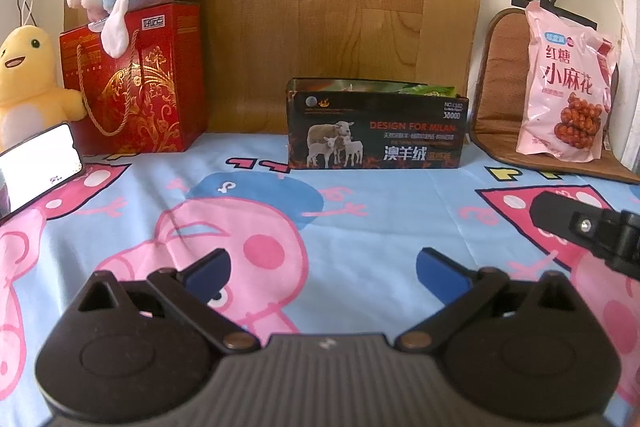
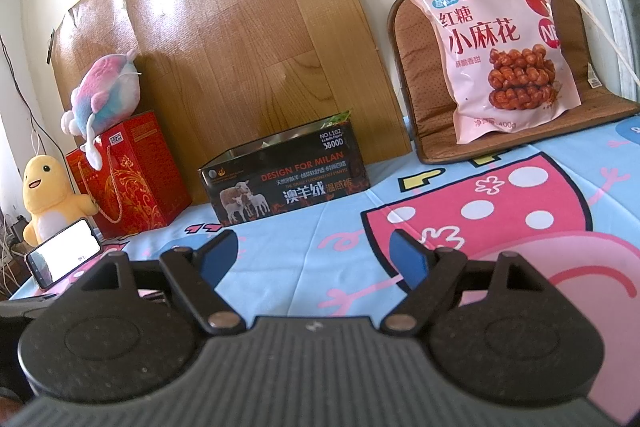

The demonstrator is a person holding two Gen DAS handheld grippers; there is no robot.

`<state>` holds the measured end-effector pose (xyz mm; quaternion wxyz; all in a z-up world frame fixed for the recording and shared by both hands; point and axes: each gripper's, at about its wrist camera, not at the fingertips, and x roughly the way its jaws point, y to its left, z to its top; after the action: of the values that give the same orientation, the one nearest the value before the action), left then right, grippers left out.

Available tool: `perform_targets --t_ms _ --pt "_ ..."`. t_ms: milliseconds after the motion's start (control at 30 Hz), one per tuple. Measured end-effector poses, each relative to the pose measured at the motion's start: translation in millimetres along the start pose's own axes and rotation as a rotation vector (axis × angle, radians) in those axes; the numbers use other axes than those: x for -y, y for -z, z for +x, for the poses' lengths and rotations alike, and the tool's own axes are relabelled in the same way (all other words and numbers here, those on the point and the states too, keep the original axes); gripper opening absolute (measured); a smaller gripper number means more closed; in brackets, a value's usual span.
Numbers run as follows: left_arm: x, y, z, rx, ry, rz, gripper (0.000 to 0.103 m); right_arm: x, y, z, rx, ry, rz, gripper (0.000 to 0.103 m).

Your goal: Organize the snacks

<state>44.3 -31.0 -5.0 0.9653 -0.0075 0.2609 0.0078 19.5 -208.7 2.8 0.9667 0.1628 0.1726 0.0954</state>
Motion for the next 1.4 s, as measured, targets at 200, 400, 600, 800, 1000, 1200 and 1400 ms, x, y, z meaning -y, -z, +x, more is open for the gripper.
perform_targets --t_ms 200,400,600,800,1000,1200,1400 --pt "0.0 -0.1 0.0 0.002 0.014 0.010 0.103 0.2 0.0 0.0 -0.001 -0.001 0.000 0.085" --pt "0.1 -0.6 0.3 0.002 0.021 0.016 0.103 0.2 0.0 0.0 -0.001 -0.001 0.000 0.085" --pt "0.7 -0.3 -0.6 0.001 0.031 0.020 0.103 0.2 0.0 0.0 -0.001 -0.001 0.000 0.085" --pt "1.0 -0.2 -0.7 0.002 0.037 0.024 0.103 0.3 0.0 -0.1 -0.001 -0.001 0.000 0.085" --pt "0.5 -0.1 -0.6 0.000 0.040 0.021 0.103 0.5 -0.1 0.1 -0.001 -0.001 0.000 0.085" --pt "1.1 0.1 -0.7 0.001 0.041 0.023 0.103 0.2 0.2 0.1 -0.001 -0.001 0.000 0.085" --pt "1.7 0.0 -1.0 0.000 0.044 0.023 0.103 -0.3 0.5 0.0 -0.002 0.000 0.000 0.085"
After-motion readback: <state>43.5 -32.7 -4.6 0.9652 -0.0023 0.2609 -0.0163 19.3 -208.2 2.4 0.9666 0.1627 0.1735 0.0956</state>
